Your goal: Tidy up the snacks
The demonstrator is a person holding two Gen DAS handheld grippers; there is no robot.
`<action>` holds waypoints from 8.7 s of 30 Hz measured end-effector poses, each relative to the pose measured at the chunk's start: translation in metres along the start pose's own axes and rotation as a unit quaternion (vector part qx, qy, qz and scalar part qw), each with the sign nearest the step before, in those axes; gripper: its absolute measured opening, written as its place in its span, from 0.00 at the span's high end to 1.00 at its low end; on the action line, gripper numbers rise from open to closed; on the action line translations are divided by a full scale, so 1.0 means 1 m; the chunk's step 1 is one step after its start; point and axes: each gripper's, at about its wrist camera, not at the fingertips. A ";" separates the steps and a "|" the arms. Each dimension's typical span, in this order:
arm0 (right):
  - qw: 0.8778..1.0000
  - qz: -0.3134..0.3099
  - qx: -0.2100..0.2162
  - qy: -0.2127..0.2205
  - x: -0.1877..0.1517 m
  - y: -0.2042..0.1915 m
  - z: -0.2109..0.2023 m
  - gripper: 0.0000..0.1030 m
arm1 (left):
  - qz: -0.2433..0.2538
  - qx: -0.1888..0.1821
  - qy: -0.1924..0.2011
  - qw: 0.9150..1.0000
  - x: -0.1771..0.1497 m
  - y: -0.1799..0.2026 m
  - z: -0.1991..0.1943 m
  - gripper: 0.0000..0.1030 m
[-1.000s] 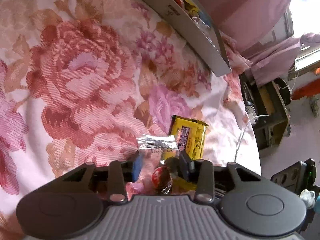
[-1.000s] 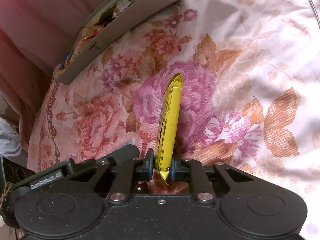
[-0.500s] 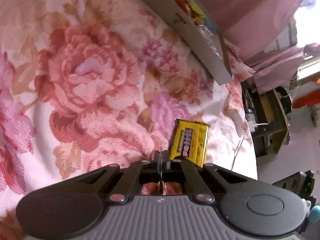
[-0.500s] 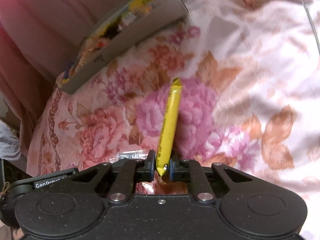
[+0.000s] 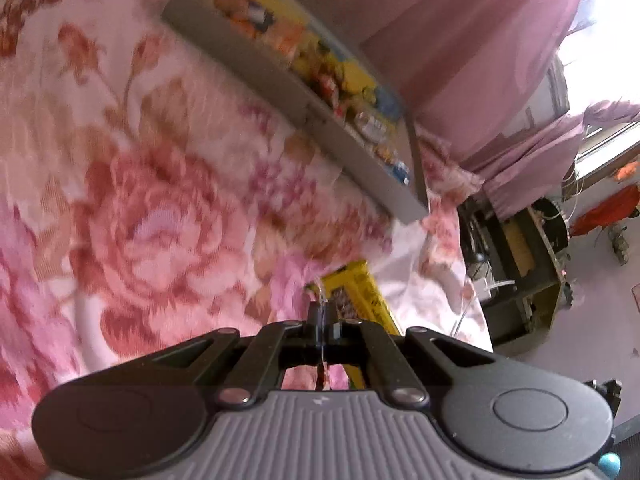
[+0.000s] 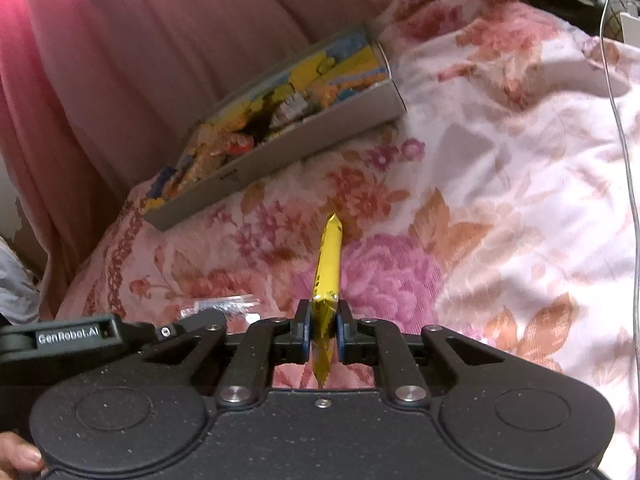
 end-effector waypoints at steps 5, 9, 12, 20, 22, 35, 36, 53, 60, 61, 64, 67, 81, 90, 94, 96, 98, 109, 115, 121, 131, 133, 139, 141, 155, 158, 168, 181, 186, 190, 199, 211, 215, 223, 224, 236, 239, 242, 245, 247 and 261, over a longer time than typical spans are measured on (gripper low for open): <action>1.000 -0.012 -0.005 0.022 0.002 -0.005 -0.005 0.89 | 0.003 0.006 0.017 1.000 0.006 0.001 -0.007 1.00; 0.998 -0.037 -0.015 0.038 0.002 -0.012 -0.009 0.89 | 0.002 0.008 0.018 1.000 0.007 0.001 -0.006 1.00; 0.997 -0.057 -0.024 0.044 0.002 -0.016 -0.010 0.89 | 0.007 0.008 0.018 1.000 0.006 0.001 -0.007 1.00; 0.994 -0.079 -0.033 0.063 0.002 -0.022 -0.016 0.89 | 0.015 0.005 0.023 1.000 0.007 0.005 -0.010 1.00; 0.993 -0.083 -0.034 0.070 0.004 -0.022 -0.020 0.89 | 0.019 0.003 0.025 1.000 0.009 0.008 -0.010 1.00; 0.971 -0.123 -0.041 0.199 0.027 -0.029 -0.043 0.89 | 0.082 0.004 0.082 0.993 0.071 0.059 -0.012 1.00; 0.967 -0.129 -0.042 0.214 0.032 -0.030 -0.043 0.89 | 0.085 0.002 0.088 0.992 0.078 0.064 -0.011 1.00; 0.946 -0.117 0.007 0.304 0.125 -0.017 0.007 0.89 | 0.126 0.013 0.116 0.985 0.161 0.107 0.053 1.00; 0.956 -0.079 0.039 0.278 0.142 -0.003 0.038 0.88 | 0.141 0.021 0.118 0.983 0.179 0.116 0.089 1.00; 0.958 -0.075 0.039 0.272 0.143 -0.001 0.043 0.88 | 0.140 0.023 0.119 0.983 0.180 0.115 0.094 1.00; 0.963 -0.062 0.034 0.259 0.142 0.005 0.052 0.88 | 0.134 0.032 0.119 0.983 0.184 0.110 0.106 1.00; 0.967 -0.044 0.030 0.248 0.143 0.013 0.057 0.88 | 0.133 0.044 0.116 0.983 0.187 0.106 0.116 1.00; 0.976 -0.019 -0.036 0.215 0.143 0.026 0.070 0.79 | 0.130 0.117 0.116 0.978 0.188 0.091 0.128 0.99; 0.973 -0.048 -0.075 0.212 0.142 0.025 0.074 0.63 | 0.133 0.149 0.122 0.972 0.185 0.090 0.126 0.72; 0.970 -0.072 -0.086 0.214 0.139 0.018 0.074 0.41 | 0.134 0.164 0.137 0.968 0.183 0.090 0.121 0.38; 0.969 -0.082 -0.087 0.214 0.139 0.015 0.074 0.35 | 0.135 0.168 0.143 0.966 0.182 0.090 0.119 0.33; 0.969 -0.092 -0.088 0.213 0.138 0.012 0.074 0.29 | 0.133 0.170 0.146 0.965 0.182 0.090 0.117 0.24; 0.959 -0.123 -0.091 0.240 0.135 0.000 0.058 0.08 | 0.150 0.183 0.173 0.956 0.173 0.098 0.098 0.03; 0.954 -0.126 -0.082 0.258 0.134 -0.007 0.038 0.02 | 0.167 0.196 0.182 0.949 0.164 0.103 0.080 0.01; 0.953 -0.117 -0.069 0.272 0.132 -0.011 0.016 0.01 | 0.192 0.206 0.190 0.941 0.148 0.107 0.058 0.01; 0.948 -0.124 -0.060 0.287 0.118 -0.020 -0.022 0.01 | 0.214 0.216 0.199 0.932 0.115 0.108 0.015 0.01; 0.947 -0.127 -0.060 0.290 0.114 -0.023 -0.029 0.01 | 0.211 0.216 0.202 0.931 0.108 0.107 0.007 0.01; 0.944 -0.135 -0.059 0.296 0.095 -0.033 -0.051 0.01 | 0.219 0.211 0.202 0.931 0.089 0.105 -0.016 0.01; 0.944 -0.140 -0.059 0.294 0.087 -0.036 -0.057 0.01 | 0.222 0.213 0.201 0.930 0.082 0.104 -0.024 0.01; 0.943 -0.158 -0.055 0.287 0.030 -0.064 -0.088 0.01 | 0.261 0.227 0.223 0.911 0.028 0.097 -0.083 0.00; 0.943 -0.157 -0.054 0.289 0.022 -0.069 -0.093 0.01 | 0.263 0.229 0.226 0.909 0.020 0.096 -0.093 0.00; 0.946 -0.153 -0.068 0.276 -0.017 -0.078 -0.109 0.01 | 0.260 0.231 0.235 0.908 -0.003 0.083 -0.123 0.00; 0.947 -0.171 -0.092 0.258 -0.060 -0.088 -0.123 0.01 | 0.234 0.238 0.220 0.917 -0.033 0.055 -0.153 0.00; 0.947 -0.180 -0.098 0.246 -0.069 -0.094 -0.121 0.01 | 0.234 0.261 0.199 0.915 -0.042 0.045 -0.157 0.00; 0.950 -0.186 -0.098 0.232 -0.075 -0.097 -0.117 0.01 | 0.239 0.274 0.190 0.912 -0.050 0.039 -0.158 0.00; 0.956 -0.188 -0.103 0.201 -0.082 -0.091 -0.103 0.01 | 0.249 0.268 0.182 0.913 -0.057 0.036 -0.152 0.00; 0.958 -0.194 -0.101 0.188 -0.084 -0.089 -0.099 0.01 | 0.242 0.270 0.176 0.915 -0.057 0.033 -0.148 0.00; 0.957 -0.200 -0.100 0.185 -0.085 -0.090 -0.098 0.01 | 0.239 0.271 0.175 0.916 -0.056 0.032 -0.149 0.00; 0.957 -0.200 -0.100 0.182 -0.085 -0.090 -0.098 0.01 | 0.237 0.271 0.175 0.916 -0.056 0.031 -0.149 0.00; 0.958 -0.200 -0.100 0.182 -0.085 -0.090 -0.097 0.01 | 0.237 0.271 0.175 0.916 -0.056 0.031 -0.149 0.00; 0.958 -0.200 -0.101 0.181 -0.085 -0.090 -0.096 0.01 | 0.237 0.271 0.174 0.916 -0.056 0.032 -0.149 0.00; 0.958 -0.199 -0.101 0.179 -0.086 -0.089 -0.095 0.01 | 0.239 0.271 0.174 0.916 -0.058 0.032 -0.148 0.00; 0.958 -0.199 -0.101 0.179 -0.086 -0.089 -0.095 0.01 | 0.239 0.271 0.174 0.916 -0.058 0.032 -0.148 0.00; 0.958 -0.200 -0.101 0.179 -0.085 -0.090 -0.095 0.01 | 0.239 0.271 0.174 0.916 -0.058 0.032 -0.148 0.00; 0.958 -0.200 -0.101 0.179 -0.086 -0.089 -0.095 0.01 | 0.239 0.271 0.174 0.916 -0.058 0.032 -0.148 0.00; 0.958 -0.200 -0.102 0.178 -0.085 -0.090 -0.095 0.01 | 0.239 0.271 0.173 0.916 -0.057 0.032 -0.148 0.00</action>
Point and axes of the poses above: each gripper's, at about its wrist camera, not at the fingertips, and z roughly the way its jaws point, y to its right, x to its top
